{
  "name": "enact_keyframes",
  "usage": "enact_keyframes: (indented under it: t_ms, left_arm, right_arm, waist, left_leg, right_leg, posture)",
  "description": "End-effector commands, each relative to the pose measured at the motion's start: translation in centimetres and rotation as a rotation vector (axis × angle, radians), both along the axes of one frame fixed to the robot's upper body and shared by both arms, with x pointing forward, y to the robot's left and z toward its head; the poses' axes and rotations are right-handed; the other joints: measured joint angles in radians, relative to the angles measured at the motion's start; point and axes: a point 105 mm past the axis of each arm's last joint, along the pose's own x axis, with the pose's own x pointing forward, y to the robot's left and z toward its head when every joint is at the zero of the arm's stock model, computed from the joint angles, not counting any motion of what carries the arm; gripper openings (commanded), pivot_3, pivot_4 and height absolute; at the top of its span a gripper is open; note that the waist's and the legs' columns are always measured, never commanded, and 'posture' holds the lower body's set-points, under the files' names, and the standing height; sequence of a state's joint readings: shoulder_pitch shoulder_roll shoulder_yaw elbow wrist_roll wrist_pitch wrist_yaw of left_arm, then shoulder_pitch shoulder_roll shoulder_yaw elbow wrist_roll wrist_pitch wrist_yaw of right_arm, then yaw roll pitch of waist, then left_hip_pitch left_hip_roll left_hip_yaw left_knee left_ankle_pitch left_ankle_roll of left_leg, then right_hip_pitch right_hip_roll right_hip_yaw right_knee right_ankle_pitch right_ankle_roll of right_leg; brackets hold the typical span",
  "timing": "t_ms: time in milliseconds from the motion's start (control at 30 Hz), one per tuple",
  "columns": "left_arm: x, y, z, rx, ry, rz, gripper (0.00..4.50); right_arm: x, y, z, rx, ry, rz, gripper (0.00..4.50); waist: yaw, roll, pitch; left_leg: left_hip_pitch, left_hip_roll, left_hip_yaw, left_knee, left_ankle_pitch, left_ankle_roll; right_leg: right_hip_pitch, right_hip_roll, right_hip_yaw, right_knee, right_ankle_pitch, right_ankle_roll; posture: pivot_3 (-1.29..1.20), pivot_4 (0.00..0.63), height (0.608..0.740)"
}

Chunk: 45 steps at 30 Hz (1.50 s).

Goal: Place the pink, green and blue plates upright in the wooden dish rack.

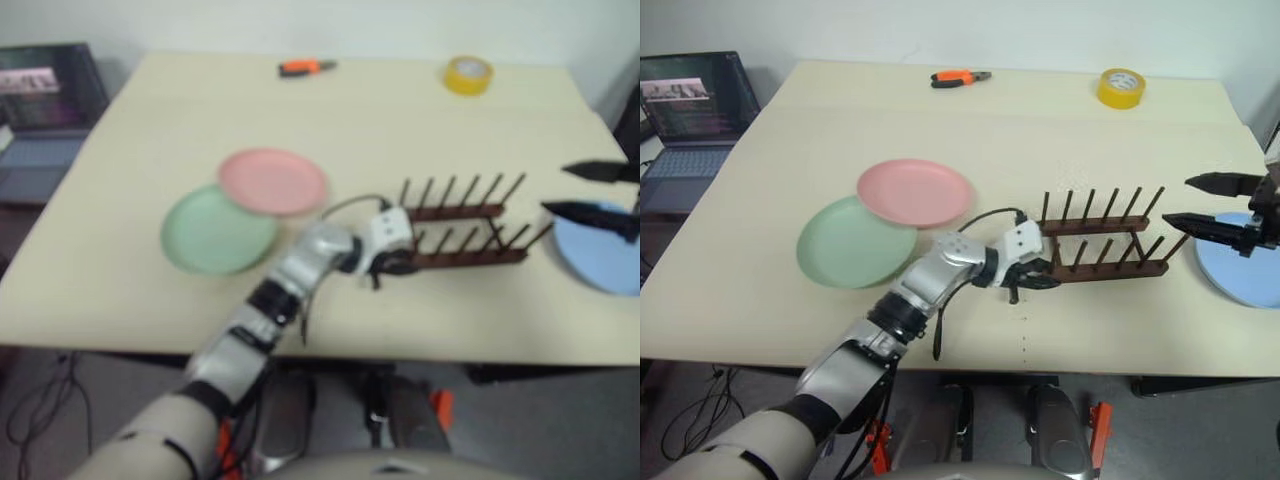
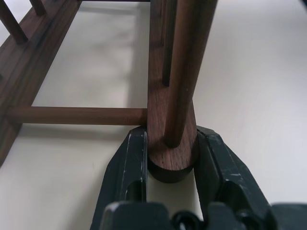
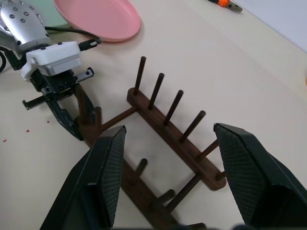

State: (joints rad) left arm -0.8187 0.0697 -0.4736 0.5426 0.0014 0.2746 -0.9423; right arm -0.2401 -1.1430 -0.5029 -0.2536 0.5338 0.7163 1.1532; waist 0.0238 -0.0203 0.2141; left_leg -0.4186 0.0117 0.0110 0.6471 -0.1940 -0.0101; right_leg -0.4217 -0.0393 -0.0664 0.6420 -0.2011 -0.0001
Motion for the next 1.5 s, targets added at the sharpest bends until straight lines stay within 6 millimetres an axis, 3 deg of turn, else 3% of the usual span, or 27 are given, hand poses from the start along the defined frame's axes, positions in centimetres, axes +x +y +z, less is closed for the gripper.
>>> enact_keyframes:
  t_ms: [33, 200, 400, 533, 667, 767, 867, 967, 1067, 1300, 1500]
  left_arm:
    - [0.5, -0.8, 0.5, -0.016, -0.029, 0.034, 1.0]
    - [0.2, -1.3, 0.0, -0.005, -0.036, 0.037, 1.0]
    - [0.3, -0.4, -0.5, 0.052, -0.046, 0.039, 1.0]
    - [1.1, 0.4, 0.5, 0.039, -0.063, 0.058, 2.31]
    - [1.7, 1.1, 2.3, 0.01, -0.124, 0.077, 3.89]
    - [1.0, 2.3, 4.9, -0.054, -0.117, 0.07, 4.09]
    - [-1.3, 3.2, 7.0, -0.107, -0.086, 0.019, 4.09]
    - [-4.8, 3.3, 7.9, -0.121, -0.032, -0.091, 3.5]
    - [-6.7, 2.7, 6.7, -0.054, -0.013, -0.135, 2.46]
    - [-6.3, -0.6, 2.5, 0.041, 0.001, -0.049, 0.0]
    - [-4.8, -2.5, -0.2, 0.075, 0.02, 0.032, 0.0]
  right_arm:
    - [-1.1, 0.0, 1.6, -0.024, -0.059, -0.014, 3.19]
    - [-1.5, -0.1, 1.3, -0.024, -0.052, -0.03, 3.19]
    - [-1.8, -0.2, 1.1, -0.022, -0.049, -0.044, 3.19]
    - [-2.1, -0.8, 0.6, -0.023, -0.029, -0.077, 3.19]
    - [-2.5, -1.9, -0.7, -0.051, 0.026, -0.13, 3.19]
    - [-3.2, -3.1, -3.3, -0.123, 0.125, -0.192, 3.19]
    - [-3.7, -3.5, -5.6, -0.139, 0.196, -0.226, 3.19]
    - [-3.4, -3.6, -7.3, -0.1, 0.219, -0.27, 3.19]
    - [-2.9, -3.2, -9.1, -0.055, 0.24, -0.294, 2.59]
    - [-0.5, -1.7, -12.8, 0.021, 0.229, -0.384, 0.04]
    - [0.6, -2.2, -16.8, 0.021, 0.253, -0.497, 0.04]
  waist:
    - [-0.002, 0.0, 0.0]
    - [-0.004, 0.0, 0.0]
    - [-0.004, 0.0, 0.0]
    - [-0.004, 0.0, 0.0]
    - [-0.005, 0.0, 0.0]
    - [-0.004, -0.001, 0.0]
    - [-0.005, 0.0, 0.0]
    - [-0.006, 0.0, 0.0]
    - [-0.004, 0.0, 0.0]
    - [-0.007, -0.001, -0.001]
    - [-0.006, 0.0, -0.001]
  left_leg:
    - [0.0, 0.0, 0.0, 0.0, 0.0, 0.0]
    - [0.001, 0.0, 0.0, -0.001, 0.0, 0.0]
    - [0.001, 0.0, 0.0, 0.0, 0.0, 0.0]
    - [0.001, 0.0, 0.0, -0.001, 0.0, 0.0]
    - [0.001, 0.0, 0.0, -0.001, 0.0, 0.0]
    - [0.0, 0.001, -0.001, -0.001, 0.0, 0.0]
    - [0.0, 0.002, -0.001, -0.002, 0.0, 0.0]
    - [0.0, 0.001, -0.003, -0.002, 0.0, 0.0]
    - [0.001, 0.001, -0.005, -0.001, 0.0, 0.0]
    - [0.002, 0.0, -0.007, 0.001, 0.0, 0.0]
    - [0.0, -0.001, -0.007, -0.001, 0.0, 0.001]
  right_leg:
    - [0.0, 0.0, 0.0, 0.0, 0.0, 0.0]
    - [0.0, 0.001, 0.0, 0.0, 0.0, 0.0]
    - [0.0, 0.001, 0.0, 0.0, -0.001, -0.002]
    - [0.0, 0.001, 0.0, 0.0, -0.001, -0.002]
    - [0.0, 0.001, 0.0, 0.0, -0.001, -0.001]
    - [0.0, 0.001, 0.0, 0.0, -0.001, -0.001]
    - [-0.001, 0.001, 0.001, 0.0, -0.001, -0.001]
    - [0.0, 0.001, 0.001, 0.0, -0.001, -0.001]
    - [0.001, 0.001, 0.001, -0.001, -0.004, -0.006]
    - [0.002, 0.001, 0.001, -0.001, -0.004, -0.006]
    - [0.0, 0.001, 0.002, -0.001, -0.004, -0.006]
  posture:
    - [0.0, 0.15, 0.74]
    - [0.0, 0.15, 0.74]
    - [0.0, 0.15, 0.74]
    - [0.0, 0.15, 0.74]
    - [0.0, 0.15, 0.74]
    - [0.0, 0.15, 0.74]
    - [0.0, 0.15, 0.74]
    - [0.0, 0.15, 0.74]
    - [0.0, 0.15, 0.74]
    - [0.0, 0.15, 0.74]
    - [0.0, 0.15, 0.74]
